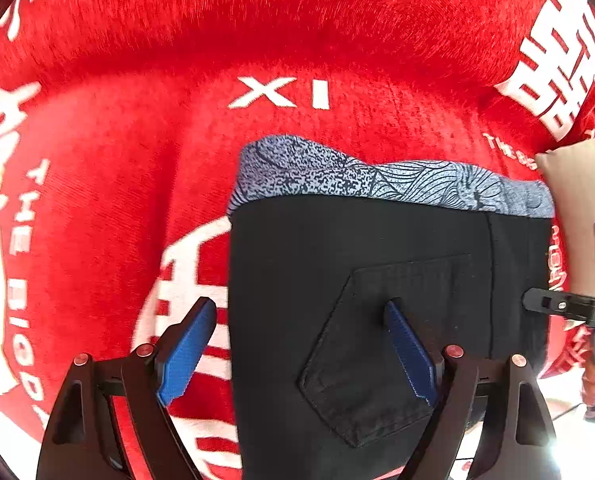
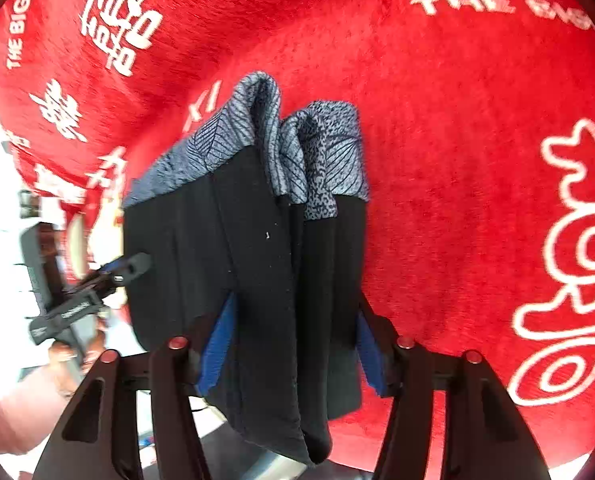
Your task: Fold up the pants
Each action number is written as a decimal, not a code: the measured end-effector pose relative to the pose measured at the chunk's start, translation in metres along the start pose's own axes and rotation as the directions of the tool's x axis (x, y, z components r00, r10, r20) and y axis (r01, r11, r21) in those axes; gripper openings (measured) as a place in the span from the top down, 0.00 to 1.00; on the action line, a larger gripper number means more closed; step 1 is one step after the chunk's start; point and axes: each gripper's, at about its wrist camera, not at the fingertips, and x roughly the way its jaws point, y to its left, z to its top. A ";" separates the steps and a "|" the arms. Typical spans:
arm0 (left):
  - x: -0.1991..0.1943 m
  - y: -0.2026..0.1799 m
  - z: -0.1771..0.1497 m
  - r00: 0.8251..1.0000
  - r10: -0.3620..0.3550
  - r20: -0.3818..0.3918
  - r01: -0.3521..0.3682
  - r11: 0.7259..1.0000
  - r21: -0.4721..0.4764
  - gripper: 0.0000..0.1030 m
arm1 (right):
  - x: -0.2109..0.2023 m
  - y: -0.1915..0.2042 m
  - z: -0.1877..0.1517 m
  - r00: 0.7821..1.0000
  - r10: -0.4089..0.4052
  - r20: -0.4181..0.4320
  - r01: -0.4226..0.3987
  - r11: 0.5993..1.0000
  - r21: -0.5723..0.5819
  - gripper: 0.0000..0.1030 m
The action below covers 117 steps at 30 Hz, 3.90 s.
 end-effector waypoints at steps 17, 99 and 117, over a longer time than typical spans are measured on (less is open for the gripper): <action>-0.049 -0.036 -0.023 0.979 0.199 -0.047 -0.198 0.980 0.033 0.00 | -0.049 0.055 -0.029 0.946 -0.323 0.022 0.323 0.946 -0.003 0.09; -0.131 -0.060 -0.081 0.974 0.220 -0.043 -0.217 0.973 0.080 0.00 | -0.065 0.168 -0.104 0.852 -0.513 0.101 0.519 0.853 -0.044 0.00; -0.128 -0.057 -0.079 0.975 0.217 -0.037 -0.214 0.974 0.071 0.00 | -0.060 0.171 -0.102 0.849 -0.520 0.093 0.526 0.849 -0.053 0.00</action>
